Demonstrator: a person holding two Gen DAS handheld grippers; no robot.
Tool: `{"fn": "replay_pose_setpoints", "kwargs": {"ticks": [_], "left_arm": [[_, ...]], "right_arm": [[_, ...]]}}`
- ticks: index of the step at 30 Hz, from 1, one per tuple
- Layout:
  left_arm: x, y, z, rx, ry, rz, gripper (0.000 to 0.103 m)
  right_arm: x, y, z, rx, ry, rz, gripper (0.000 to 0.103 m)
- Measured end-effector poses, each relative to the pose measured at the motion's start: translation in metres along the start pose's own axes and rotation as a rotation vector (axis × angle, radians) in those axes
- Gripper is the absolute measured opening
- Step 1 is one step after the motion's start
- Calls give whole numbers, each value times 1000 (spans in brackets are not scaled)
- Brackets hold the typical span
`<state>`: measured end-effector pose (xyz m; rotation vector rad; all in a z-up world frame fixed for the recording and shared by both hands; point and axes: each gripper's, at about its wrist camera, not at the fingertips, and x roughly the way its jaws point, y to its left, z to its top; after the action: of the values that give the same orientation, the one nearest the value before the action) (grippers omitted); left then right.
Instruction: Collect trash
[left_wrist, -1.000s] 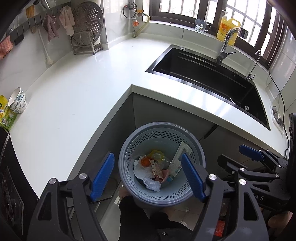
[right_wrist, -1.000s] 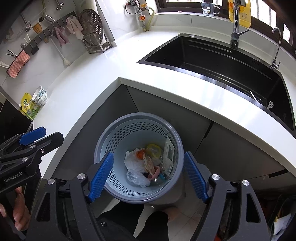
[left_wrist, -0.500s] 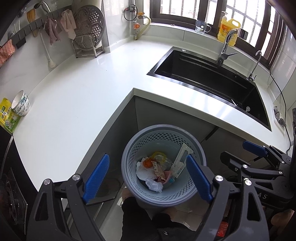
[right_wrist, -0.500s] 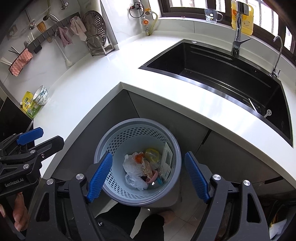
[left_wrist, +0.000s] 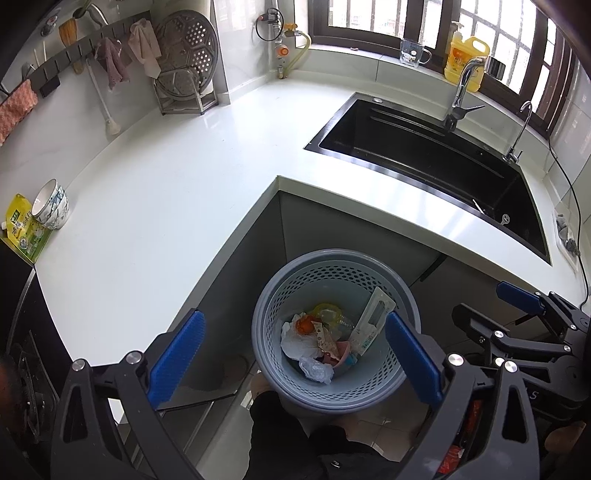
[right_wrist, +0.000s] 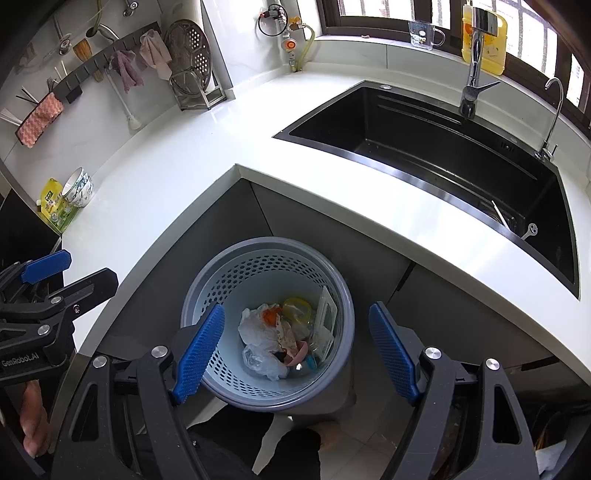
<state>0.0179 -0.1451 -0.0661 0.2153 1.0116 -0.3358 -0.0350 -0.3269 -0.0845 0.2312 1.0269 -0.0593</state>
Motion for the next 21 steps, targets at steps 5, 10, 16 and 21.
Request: {"fn": "replay_pose_setpoints", "kwargs": {"ticks": [5, 10, 16, 21], "left_arm": [[0, 2, 1, -16, 3, 6, 97], [-2, 1, 1, -16, -9, 29, 97], [-6, -1, 2, -10, -26, 33, 97], [-6, -1, 3, -12, -26, 33, 97]], "right_arm": [[0, 0, 1, 1, -3, -2, 77], [0, -2, 0, 3, -1, -2, 77], [0, -2, 0, 5, -1, 2, 77], [1, -3, -1, 9, 0, 5, 77]]}}
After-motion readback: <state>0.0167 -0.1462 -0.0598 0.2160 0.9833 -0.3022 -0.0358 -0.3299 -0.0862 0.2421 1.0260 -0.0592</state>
